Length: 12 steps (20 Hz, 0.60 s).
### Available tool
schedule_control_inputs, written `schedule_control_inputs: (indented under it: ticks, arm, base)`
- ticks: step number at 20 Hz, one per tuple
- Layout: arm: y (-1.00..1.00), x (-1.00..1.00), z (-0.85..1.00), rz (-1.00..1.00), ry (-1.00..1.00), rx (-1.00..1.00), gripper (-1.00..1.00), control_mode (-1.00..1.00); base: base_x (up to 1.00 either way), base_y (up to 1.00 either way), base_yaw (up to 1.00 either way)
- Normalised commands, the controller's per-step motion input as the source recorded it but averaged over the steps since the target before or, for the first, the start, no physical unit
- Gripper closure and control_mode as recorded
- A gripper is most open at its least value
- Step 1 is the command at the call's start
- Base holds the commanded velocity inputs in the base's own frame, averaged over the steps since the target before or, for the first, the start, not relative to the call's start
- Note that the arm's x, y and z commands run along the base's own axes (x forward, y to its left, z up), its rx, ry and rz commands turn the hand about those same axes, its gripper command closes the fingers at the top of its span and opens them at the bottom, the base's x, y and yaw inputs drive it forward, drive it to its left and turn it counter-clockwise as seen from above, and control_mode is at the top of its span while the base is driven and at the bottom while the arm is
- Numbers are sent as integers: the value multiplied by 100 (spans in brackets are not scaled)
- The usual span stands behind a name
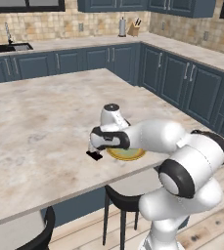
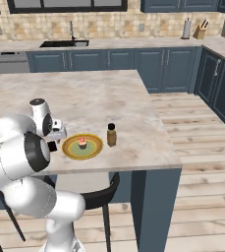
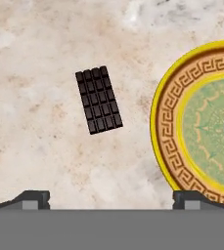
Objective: Take the cinnamon bottle from the cabinet and place it on the dining table, next to the plate with the cupcake. Then take the chocolate from the dining counter and place it on the cupcake plate.
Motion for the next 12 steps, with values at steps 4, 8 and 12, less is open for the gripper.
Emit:
schedule_control_inputs:
  ticks: [4, 8, 12]
  arm:
    - [42, 45, -13, -4, 29, 0, -100, -100]
    - [18, 32, -25, 6, 30, 0, -100, -100]
    - [3, 20, -33, 9, 11, 0, -100, -100]
  base:
    - [0, 0, 0]
    - [0, 0, 0]
    - [0, 0, 0]
